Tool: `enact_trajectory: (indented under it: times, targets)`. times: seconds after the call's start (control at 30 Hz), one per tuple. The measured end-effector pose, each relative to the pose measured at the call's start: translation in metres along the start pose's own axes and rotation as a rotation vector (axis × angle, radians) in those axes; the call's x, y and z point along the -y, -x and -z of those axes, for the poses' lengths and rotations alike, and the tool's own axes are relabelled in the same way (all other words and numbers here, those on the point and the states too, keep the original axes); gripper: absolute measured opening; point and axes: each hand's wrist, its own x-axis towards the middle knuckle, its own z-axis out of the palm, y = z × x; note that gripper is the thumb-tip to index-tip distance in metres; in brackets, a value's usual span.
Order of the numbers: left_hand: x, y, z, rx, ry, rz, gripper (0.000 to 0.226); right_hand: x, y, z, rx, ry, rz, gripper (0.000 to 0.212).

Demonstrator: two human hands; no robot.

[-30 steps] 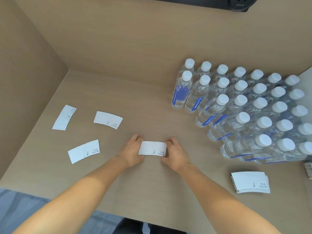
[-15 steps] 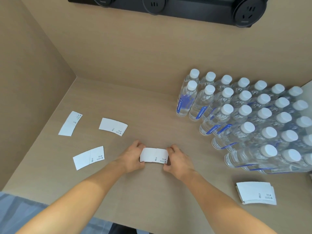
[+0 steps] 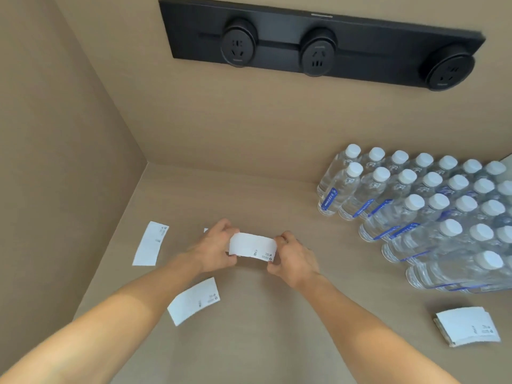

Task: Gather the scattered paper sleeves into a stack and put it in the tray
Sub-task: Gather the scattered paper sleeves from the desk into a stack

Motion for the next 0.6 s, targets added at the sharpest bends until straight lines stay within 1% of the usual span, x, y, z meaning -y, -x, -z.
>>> enact_trajectory:
  times: [0.13, 0.23, 0.43, 0.6]
  targets:
    - [0.03, -0.006, 0.029, -0.043, 0.044, 0.013, 0.061, 0.032, -0.018, -0.002, -0.028, -0.002, -0.046, 0.05]
    - [0.046, -0.009, 0.04, -0.021, 0.033, -0.003, 0.061, 0.047, -0.029, -0.006, -0.023, 0.0, -0.067, 0.052]
    - [0.071, -0.013, 0.041, 0.002, -0.065, -0.045, 0.053, 0.065, -0.042, -0.021, 0.034, 0.013, -0.101, 0.051]
    - [0.087, -0.011, 0.032, 0.003, -0.104, -0.044, 0.051, 0.071, -0.045, -0.035, 0.078, 0.007, -0.108, 0.05]
